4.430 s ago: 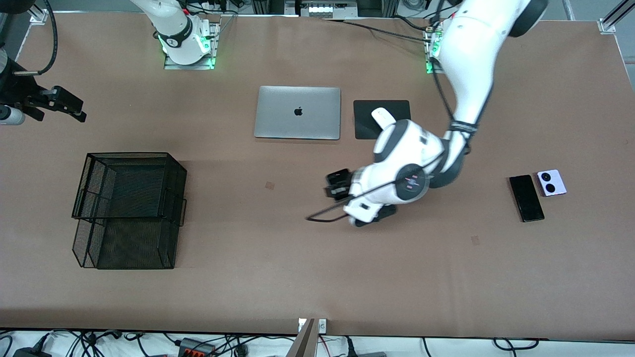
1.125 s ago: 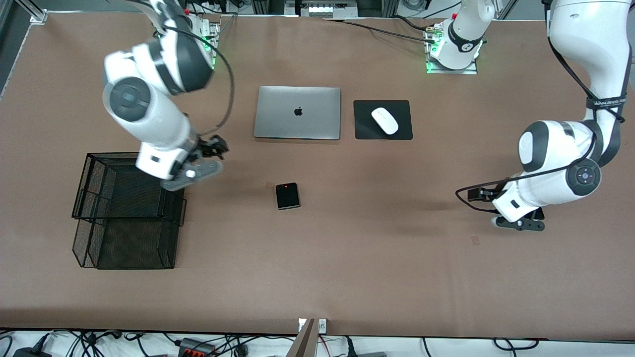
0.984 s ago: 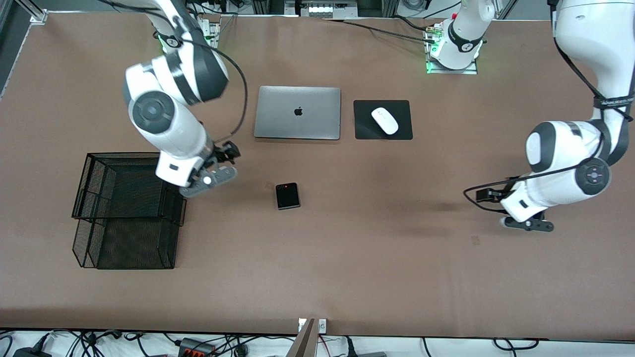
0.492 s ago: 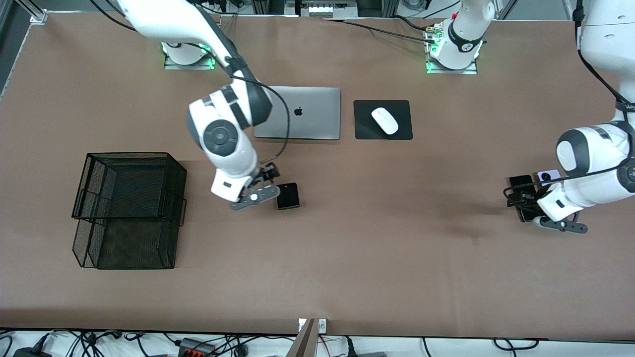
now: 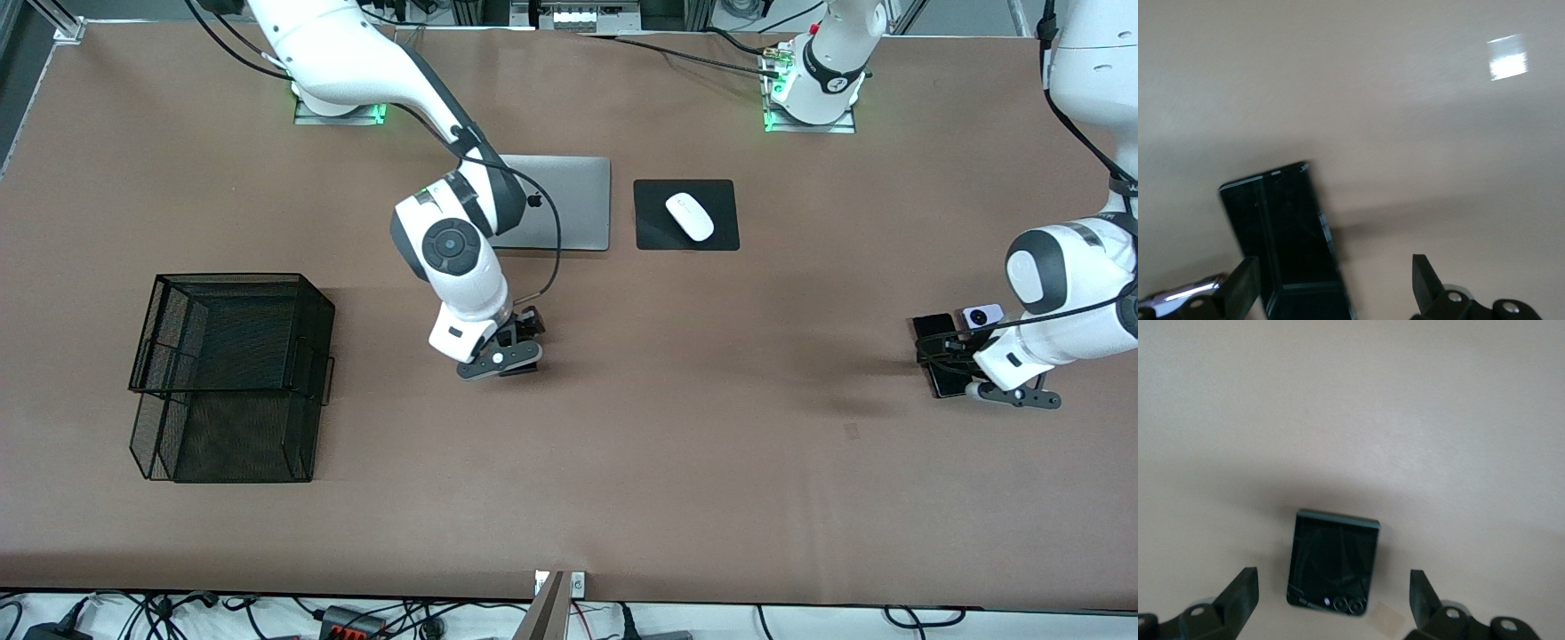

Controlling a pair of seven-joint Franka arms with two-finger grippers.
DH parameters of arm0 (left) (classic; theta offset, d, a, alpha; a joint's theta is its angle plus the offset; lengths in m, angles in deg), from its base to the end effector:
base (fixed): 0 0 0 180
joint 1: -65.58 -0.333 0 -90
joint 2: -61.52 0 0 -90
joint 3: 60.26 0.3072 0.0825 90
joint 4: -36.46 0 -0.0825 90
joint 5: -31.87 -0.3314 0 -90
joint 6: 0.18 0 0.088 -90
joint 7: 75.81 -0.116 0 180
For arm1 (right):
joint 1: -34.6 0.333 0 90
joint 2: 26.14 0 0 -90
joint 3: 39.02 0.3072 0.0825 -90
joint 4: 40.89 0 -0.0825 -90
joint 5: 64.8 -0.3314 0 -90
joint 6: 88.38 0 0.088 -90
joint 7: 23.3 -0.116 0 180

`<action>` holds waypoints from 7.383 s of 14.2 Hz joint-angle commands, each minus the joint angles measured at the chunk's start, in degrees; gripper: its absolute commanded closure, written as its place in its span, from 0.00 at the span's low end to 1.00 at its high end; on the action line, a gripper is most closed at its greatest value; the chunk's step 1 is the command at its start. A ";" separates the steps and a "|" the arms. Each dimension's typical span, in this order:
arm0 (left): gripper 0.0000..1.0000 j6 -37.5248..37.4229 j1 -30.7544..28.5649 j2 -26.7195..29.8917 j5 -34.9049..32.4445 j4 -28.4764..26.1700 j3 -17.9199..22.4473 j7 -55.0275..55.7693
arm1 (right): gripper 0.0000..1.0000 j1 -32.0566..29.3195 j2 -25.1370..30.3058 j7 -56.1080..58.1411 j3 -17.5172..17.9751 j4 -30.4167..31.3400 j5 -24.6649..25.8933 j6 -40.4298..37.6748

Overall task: Place phones with both arms
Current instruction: 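Grasp the flip phone with the right gripper while the left grasps the slab phone, then lower the flip phone into the mesh basket while the left gripper lifts, then set the slab phone at the table middle while the right gripper withdraws, then grasp the slab phone with the right gripper while the left reaches the white phone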

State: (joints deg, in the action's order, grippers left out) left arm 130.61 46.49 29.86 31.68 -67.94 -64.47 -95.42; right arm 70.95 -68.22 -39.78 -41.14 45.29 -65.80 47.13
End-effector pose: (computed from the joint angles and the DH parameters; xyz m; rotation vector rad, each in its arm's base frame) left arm 0.5770 0.1567 0.2470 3.0754 -0.1164 -0.1164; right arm 0.5597 0.3869 0.2616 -3.0549 -0.4761 -0.1851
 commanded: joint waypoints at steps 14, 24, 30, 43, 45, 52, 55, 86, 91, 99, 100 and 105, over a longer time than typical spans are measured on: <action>0.00 2.63 0.10 -4.54 0.19 -0.54 2.80 8.00 | 0.00 1.35 -6.00 -1.19 -1.66 -1.72 -0.76 8.10; 0.25 2.63 0.19 -5.51 0.19 -0.45 2.80 7.39 | 0.00 1.88 -7.49 -4.18 -1.75 -1.81 -0.50 8.19; 0.48 -20.44 5.19 -4.72 6.32 9.28 1.92 13.97 | 0.00 1.79 -8.02 -4.18 -1.66 -1.81 -0.76 8.10; 0.50 -36.30 9.42 -3.67 18.20 18.80 -3.17 24.24 | 0.62 -0.92 -1.45 -4.00 -1.92 -2.08 -0.94 -2.07; 0.49 -36.84 10.73 -3.58 21.71 18.88 -3.35 30.39 | 0.62 -3.73 3.47 -4.00 -1.84 -2.08 -0.94 -7.86; 0.49 -33.86 25.38 -5.76 30.43 24.58 -3.19 42.98 | 0.62 -13.05 16.93 2.65 -8.85 -1.90 0.30 -33.35; 0.49 -32.10 33.30 -9.63 37.87 31.17 0.41 45.17 | 0.61 -16.83 18.61 6.36 -9.83 0.81 0.38 -35.31; 0.00 -4.05 80.35 -36.36 48.97 48.86 37.25 41.49 | 0.00 -29.24 16.06 25.18 -9.31 -3.38 -0.58 -30.29; 0.00 -4.67 76.67 -33.04 46.53 47.98 35.86 40.09 | 0.00 -25.99 17.46 19.56 -9.22 -5.24 -2.51 -34.09; 0.00 -5.72 49.17 -4.05 27.35 20.67 10.36 32.01 | 0.00 -20.02 16.94 19.11 -8.78 -5.24 -1.99 -33.03; 0.00 -7.20 46.88 -1.58 27.27 19.25 10.36 30.87 | 0.00 -18.35 16.07 19.11 -8.78 -5.24 -2.08 -32.86; 0.00 -17.41 32.38 1.34 23.51 16.17 10.36 17.74 | 0.00 -8.34 10.80 14.39 -7.99 -5.15 -2.96 -27.15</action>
State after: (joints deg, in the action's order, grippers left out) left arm 114.15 84.02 29.30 58.30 -47.86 -52.44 -69.72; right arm 58.97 -55.11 -22.09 -49.03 40.39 -68.27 18.55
